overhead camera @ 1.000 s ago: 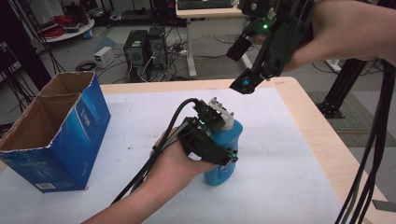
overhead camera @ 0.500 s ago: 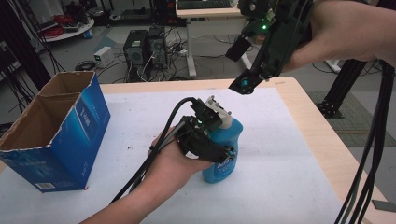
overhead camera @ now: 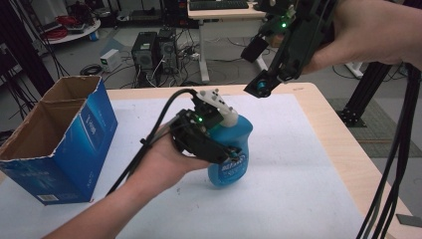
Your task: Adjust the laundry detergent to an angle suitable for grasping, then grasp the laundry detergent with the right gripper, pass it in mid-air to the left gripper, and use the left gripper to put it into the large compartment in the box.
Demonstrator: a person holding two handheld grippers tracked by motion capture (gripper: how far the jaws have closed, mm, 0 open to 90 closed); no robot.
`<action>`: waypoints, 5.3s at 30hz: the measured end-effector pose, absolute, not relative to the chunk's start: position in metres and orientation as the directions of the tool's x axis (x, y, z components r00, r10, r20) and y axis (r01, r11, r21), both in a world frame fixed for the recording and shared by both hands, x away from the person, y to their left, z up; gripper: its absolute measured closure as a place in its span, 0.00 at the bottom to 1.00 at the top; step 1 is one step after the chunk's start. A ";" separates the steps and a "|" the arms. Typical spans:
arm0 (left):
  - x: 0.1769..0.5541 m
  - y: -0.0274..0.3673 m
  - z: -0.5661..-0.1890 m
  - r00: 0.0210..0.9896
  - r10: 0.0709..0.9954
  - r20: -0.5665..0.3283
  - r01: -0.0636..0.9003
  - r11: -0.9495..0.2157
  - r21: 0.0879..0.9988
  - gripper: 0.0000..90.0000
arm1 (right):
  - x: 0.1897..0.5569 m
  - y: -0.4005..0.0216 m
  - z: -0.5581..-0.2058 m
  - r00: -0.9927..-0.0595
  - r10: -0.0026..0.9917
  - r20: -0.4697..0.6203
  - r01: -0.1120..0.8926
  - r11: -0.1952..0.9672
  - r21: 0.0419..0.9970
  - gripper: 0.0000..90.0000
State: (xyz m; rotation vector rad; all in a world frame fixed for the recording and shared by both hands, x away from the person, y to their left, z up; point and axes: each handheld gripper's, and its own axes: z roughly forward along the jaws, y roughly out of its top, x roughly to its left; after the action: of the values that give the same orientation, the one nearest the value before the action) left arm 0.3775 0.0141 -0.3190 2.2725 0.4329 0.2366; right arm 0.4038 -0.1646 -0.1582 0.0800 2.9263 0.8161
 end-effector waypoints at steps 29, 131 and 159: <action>0.399 0.061 -0.337 1.000 0.029 0.005 0.016 -0.691 0.723 0.49 | 0.404 -0.152 -0.164 -0.996 0.057 -0.074 0.011 0.861 0.508 0.14; 0.423 0.150 -0.232 0.869 0.474 0.144 0.404 -0.846 0.349 0.20 | 0.419 -0.160 -0.186 -0.995 0.090 -0.042 0.056 0.852 0.520 0.14; 0.424 0.149 -0.233 0.879 0.454 0.144 0.384 -0.854 0.351 0.20 | 0.417 -0.176 -0.259 -0.995 0.092 0.027 0.091 0.816 0.570 0.14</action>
State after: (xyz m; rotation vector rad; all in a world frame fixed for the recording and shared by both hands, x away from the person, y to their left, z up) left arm 0.4241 0.1486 -0.2332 2.7354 0.6268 0.3193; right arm 0.4170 -0.1756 -0.2595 0.1506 2.9925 0.9392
